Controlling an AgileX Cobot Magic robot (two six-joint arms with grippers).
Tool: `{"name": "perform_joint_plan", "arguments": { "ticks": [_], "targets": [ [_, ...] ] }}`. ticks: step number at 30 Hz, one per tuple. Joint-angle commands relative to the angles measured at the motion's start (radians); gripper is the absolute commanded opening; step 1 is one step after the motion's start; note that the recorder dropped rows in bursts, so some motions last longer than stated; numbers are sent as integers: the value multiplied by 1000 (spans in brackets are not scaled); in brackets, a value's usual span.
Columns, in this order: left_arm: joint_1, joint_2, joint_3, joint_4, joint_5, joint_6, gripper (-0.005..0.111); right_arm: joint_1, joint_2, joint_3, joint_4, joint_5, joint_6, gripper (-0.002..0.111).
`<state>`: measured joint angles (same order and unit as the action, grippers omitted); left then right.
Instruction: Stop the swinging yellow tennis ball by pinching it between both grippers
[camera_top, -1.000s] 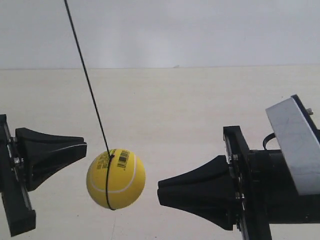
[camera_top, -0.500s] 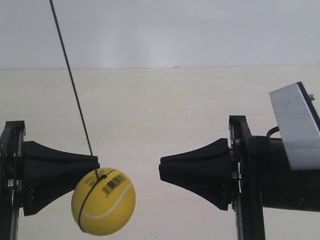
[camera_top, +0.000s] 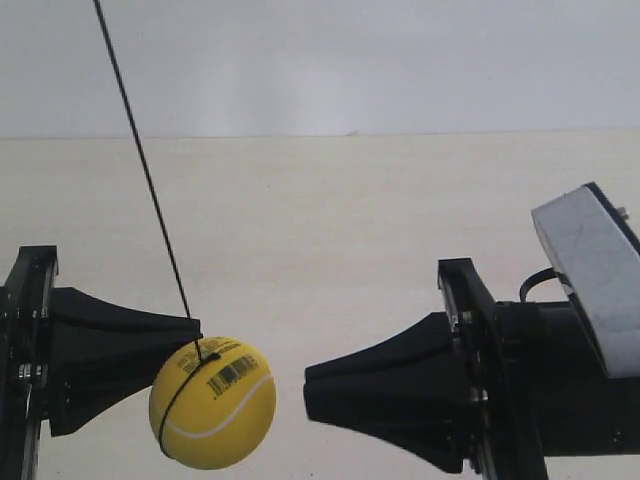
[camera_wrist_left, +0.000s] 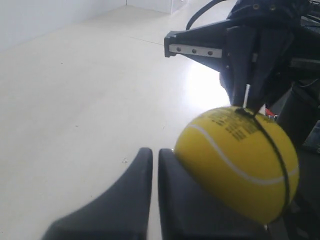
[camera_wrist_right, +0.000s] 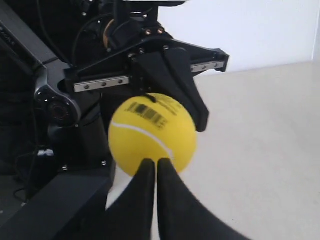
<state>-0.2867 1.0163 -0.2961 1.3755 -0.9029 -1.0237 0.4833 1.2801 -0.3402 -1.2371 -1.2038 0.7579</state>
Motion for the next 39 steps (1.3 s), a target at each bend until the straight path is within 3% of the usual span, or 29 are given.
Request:
{"name": "perform_joint_plan", "arguments": {
  "ticks": [1, 5, 19, 24, 29, 34, 39],
  "targets": [
    [-2, 2, 6, 6, -13, 7, 5, 128, -1, -49, 25, 107, 1, 0],
    [-2, 2, 6, 6, -13, 7, 5, 215, -1, -81, 32, 207, 3, 0],
    [-2, 2, 6, 9, 1, 7, 5, 223, -1, -83, 52, 318, -8, 0],
    [-2, -7, 6, 47, 84, -40, 5, 223, -1, -83, 42, 332, -5, 0],
    [-2, -106, 24, 58, 291, -169, 5, 223, -1, -83, 53, 380, -5, 0],
    [-2, -223, 61, 185, 184, -302, 5, 223, -1, -83, 64, 382, -15, 0],
    [-2, -311, 102, 100, 196, -226, 5, 223, -1, -83, 120, 382, -67, 0]
  ]
}}
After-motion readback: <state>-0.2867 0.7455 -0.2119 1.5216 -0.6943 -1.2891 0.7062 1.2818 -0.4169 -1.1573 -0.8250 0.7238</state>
